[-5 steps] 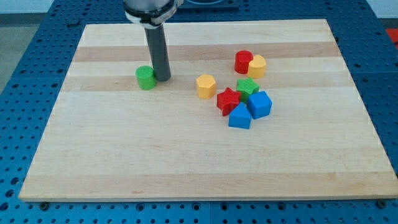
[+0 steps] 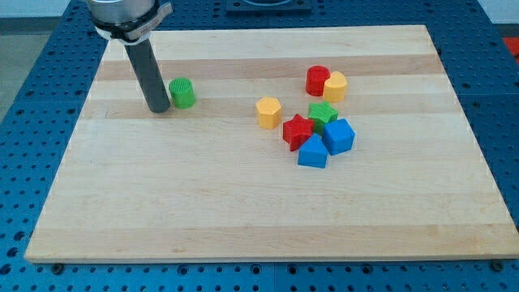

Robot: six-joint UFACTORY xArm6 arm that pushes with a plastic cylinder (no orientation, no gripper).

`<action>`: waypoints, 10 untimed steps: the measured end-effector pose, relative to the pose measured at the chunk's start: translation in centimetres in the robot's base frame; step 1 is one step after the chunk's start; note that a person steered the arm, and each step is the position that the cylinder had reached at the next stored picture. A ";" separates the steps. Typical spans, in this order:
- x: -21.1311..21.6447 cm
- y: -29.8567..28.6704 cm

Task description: Slide green circle to top left

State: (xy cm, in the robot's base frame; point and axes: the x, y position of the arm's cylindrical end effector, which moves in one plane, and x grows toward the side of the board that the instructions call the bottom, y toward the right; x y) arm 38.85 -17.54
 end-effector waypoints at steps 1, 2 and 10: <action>1.9 1.4; 2.0 3.8; -12.0 -0.7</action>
State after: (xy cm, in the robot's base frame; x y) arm 26.81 -18.29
